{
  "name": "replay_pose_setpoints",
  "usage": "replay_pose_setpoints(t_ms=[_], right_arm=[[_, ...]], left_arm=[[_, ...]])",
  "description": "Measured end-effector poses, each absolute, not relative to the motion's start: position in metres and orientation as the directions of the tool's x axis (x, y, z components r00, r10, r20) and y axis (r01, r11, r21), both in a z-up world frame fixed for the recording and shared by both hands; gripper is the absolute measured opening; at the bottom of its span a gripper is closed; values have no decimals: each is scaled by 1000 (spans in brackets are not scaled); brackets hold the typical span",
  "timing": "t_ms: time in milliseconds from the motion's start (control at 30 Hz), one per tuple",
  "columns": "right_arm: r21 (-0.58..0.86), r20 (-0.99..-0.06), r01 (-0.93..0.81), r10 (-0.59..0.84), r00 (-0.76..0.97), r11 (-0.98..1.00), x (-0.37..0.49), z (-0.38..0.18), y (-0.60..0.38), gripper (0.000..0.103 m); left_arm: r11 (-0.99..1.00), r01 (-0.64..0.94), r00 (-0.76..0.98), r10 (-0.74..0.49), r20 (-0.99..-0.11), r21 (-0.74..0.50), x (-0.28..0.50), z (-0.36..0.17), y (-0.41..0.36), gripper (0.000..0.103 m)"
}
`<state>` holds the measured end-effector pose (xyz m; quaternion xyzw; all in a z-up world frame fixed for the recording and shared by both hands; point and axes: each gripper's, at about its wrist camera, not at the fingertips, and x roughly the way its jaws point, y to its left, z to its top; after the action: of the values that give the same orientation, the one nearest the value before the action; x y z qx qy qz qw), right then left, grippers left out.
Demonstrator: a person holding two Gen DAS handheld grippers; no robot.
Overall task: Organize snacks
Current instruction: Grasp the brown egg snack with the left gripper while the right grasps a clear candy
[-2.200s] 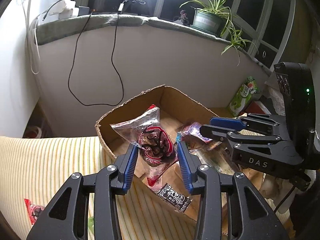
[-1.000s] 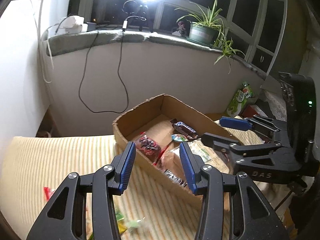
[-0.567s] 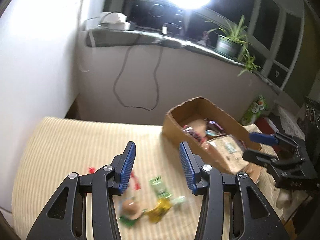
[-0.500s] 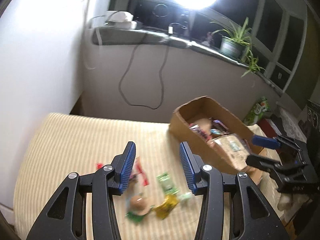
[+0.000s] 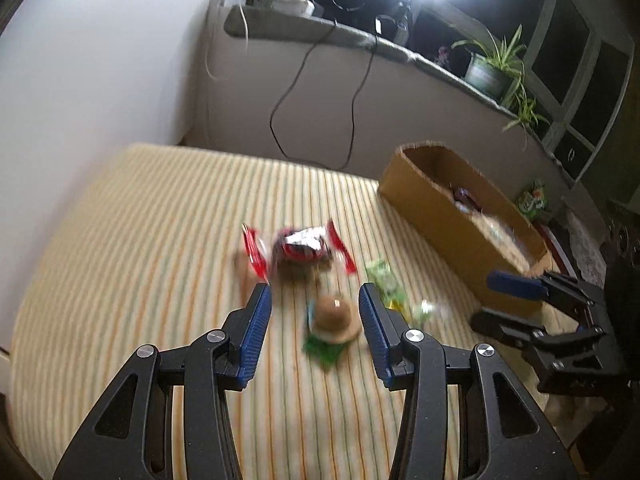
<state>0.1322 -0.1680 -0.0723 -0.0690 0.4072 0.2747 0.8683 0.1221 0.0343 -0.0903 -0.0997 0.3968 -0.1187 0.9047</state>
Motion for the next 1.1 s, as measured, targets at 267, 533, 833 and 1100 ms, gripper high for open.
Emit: replay_pose_setpoints(t_ms=[267,533,833,1100], right_arm=[[98,-761,-484,378,527,870,136,-93,-160,57],[84,-780,-463,348,520,882,143,-110,-150,54],[101,-797,-451,343,497,887,153,-125,-148,43],[92,-795,-457,342,501,884,151,-125,-147,21]], left_arm=[[942,148,631,-324,-705,-300,125,-104,30,44],[947,148,620,-314,-719,-286,136,-114,23,44],[956,158,606,-293,-740,-248,142,-124,17,35],[959,169,613,-282,-738,-226,141,-124,13,25]])
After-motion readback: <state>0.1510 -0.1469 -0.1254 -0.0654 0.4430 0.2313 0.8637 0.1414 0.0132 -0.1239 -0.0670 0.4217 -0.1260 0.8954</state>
